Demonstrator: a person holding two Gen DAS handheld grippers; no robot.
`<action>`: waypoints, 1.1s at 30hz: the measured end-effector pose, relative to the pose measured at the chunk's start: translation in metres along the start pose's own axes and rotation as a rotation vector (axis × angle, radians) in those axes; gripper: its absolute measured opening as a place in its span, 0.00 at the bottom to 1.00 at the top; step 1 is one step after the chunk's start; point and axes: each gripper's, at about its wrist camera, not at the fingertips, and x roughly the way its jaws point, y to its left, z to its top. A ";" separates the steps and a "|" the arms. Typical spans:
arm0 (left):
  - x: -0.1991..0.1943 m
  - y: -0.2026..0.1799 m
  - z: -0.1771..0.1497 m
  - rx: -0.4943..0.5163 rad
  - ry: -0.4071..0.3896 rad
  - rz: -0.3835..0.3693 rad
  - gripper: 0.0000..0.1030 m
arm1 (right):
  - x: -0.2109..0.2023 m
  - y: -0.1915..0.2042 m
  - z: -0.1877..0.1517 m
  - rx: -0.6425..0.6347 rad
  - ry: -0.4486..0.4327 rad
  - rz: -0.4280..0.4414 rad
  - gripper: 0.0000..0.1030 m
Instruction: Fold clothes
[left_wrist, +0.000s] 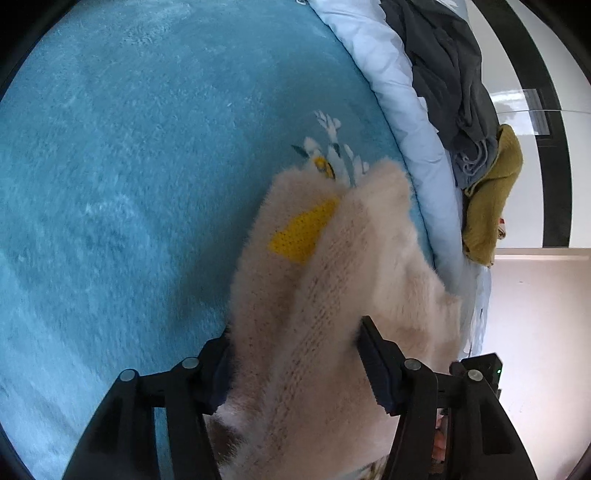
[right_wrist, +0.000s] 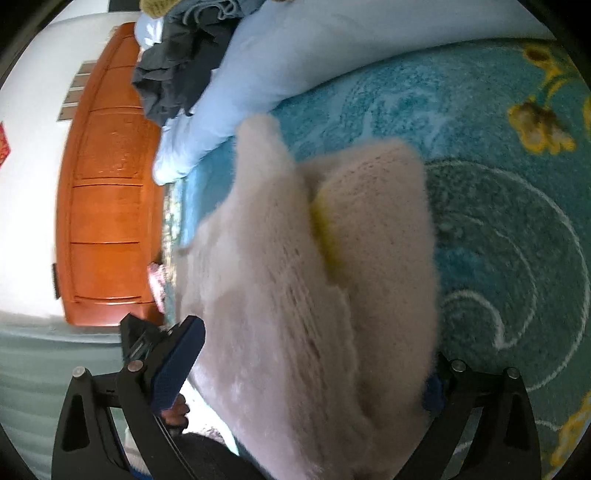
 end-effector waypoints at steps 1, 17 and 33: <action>-0.004 -0.002 -0.003 0.004 -0.010 0.005 0.53 | 0.000 0.002 0.000 0.005 -0.005 -0.016 0.96; -0.075 -0.061 -0.057 0.197 -0.106 -0.041 0.34 | -0.081 0.070 -0.051 -0.111 -0.059 -0.097 0.43; -0.136 -0.210 -0.118 0.451 -0.070 -0.251 0.34 | -0.258 0.129 -0.111 -0.205 -0.252 -0.149 0.42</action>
